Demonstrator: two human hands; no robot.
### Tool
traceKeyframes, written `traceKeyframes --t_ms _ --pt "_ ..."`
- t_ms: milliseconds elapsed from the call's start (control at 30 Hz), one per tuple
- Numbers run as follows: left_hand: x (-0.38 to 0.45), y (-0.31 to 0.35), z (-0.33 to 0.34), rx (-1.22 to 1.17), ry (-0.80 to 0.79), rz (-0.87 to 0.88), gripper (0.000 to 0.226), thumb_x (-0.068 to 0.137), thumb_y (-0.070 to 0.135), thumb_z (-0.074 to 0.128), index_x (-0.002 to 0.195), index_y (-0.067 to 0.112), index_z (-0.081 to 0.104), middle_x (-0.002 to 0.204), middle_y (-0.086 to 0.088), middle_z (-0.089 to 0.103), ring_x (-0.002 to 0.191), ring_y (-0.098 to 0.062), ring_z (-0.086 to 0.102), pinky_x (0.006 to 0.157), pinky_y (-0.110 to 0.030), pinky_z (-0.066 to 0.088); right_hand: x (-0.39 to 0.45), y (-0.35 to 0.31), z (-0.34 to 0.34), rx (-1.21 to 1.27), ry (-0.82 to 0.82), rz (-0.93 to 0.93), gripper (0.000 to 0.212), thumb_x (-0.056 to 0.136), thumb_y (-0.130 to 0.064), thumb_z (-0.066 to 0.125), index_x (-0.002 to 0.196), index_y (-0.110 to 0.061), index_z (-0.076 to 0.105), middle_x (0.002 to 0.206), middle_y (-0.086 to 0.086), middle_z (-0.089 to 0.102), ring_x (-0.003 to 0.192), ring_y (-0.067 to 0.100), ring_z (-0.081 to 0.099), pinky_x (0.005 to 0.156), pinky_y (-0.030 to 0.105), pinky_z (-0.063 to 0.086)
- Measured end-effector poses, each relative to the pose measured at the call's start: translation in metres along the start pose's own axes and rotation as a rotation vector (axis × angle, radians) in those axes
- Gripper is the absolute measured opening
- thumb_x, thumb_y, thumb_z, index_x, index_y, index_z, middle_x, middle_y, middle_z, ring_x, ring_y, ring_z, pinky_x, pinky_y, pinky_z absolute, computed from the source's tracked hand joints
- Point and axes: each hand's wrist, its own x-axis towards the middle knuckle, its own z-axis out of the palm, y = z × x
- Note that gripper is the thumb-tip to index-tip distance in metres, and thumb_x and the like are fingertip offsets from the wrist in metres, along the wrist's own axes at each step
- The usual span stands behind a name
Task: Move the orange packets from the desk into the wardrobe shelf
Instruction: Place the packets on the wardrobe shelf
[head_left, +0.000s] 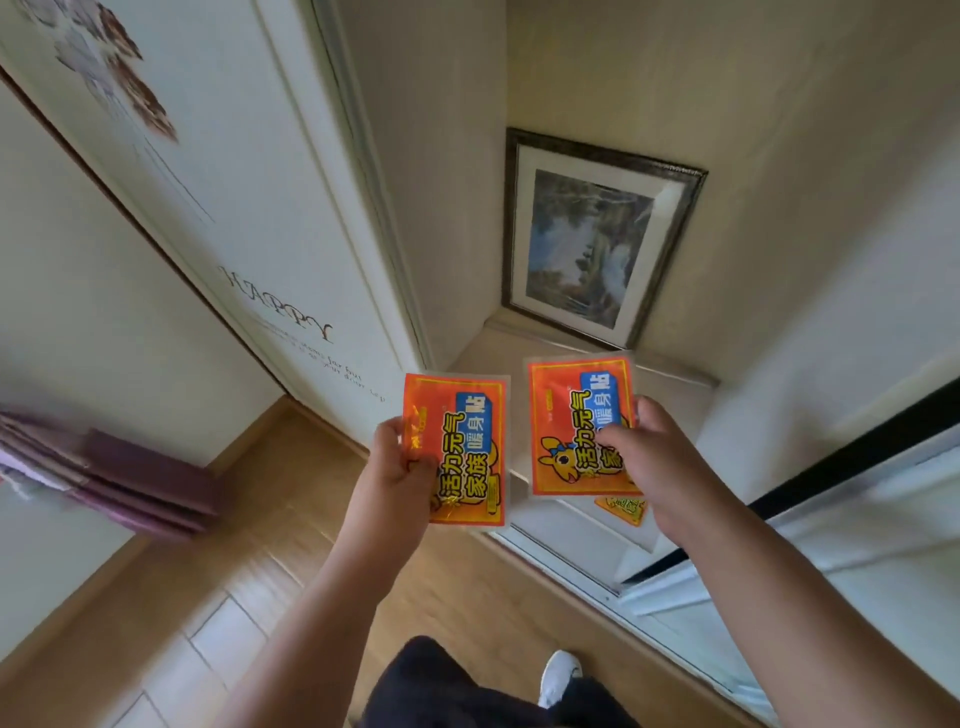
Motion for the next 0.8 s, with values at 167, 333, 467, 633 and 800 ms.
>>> traceKeyframes --t_ms 167,333,467,633,800 --pt "0.045 0.005 0.035 0.093 -0.155 -0.03 0.029 0.098 0.016 0.048 0.109 0.043 0.052 0.099 0.006 0.075 0.092 -0.017 0.075 0.088 -0.053 0.06 0.025 0.015 -0.011 0.058 0.132 0.074 0.018 0.093 -0.017 0.062 0.107 -0.027 0.061 0.105 0.005 0.074 0.098 0.026 0.071 0.093 0.049 0.055" --pt "0.107 0.006 0.069 0.233 -0.314 0.004 0.034 0.088 0.021 0.047 0.111 0.046 0.05 0.099 0.008 0.072 0.093 -0.017 0.071 0.088 -0.047 0.059 0.05 0.031 -0.01 0.112 0.292 0.156 0.022 0.093 -0.013 0.06 0.112 -0.023 0.06 0.104 0.005 0.072 0.097 0.026 0.069 0.083 0.04 0.051" --pt "0.156 -0.002 0.091 0.249 -0.414 -0.025 0.036 0.082 0.02 0.049 0.106 0.046 0.052 0.097 0.003 0.074 0.089 -0.022 0.073 0.085 -0.05 0.06 0.069 0.045 -0.004 0.135 0.382 0.239 0.021 0.092 -0.011 0.057 0.108 -0.026 0.058 0.101 0.004 0.071 0.094 0.024 0.069 0.088 0.042 0.053" --pt "0.212 -0.029 0.123 0.274 -0.484 -0.058 0.03 0.075 0.026 0.05 0.1 0.041 0.054 0.097 -0.004 0.071 0.087 -0.027 0.073 0.082 -0.052 0.061 0.101 0.081 0.015 0.147 0.452 0.329 0.023 0.094 -0.007 0.052 0.114 -0.017 0.056 0.094 0.004 0.065 0.081 0.018 0.062 0.07 0.033 0.046" --pt "0.257 -0.071 0.164 0.377 -0.536 -0.055 0.036 0.086 0.01 0.054 0.114 0.033 0.05 0.103 -0.007 0.069 0.079 -0.017 0.065 0.068 -0.032 0.054 0.138 0.132 0.038 0.163 0.478 0.423 0.021 0.095 -0.008 0.053 0.113 -0.018 0.055 0.097 0.006 0.067 0.081 0.018 0.063 0.064 0.031 0.043"
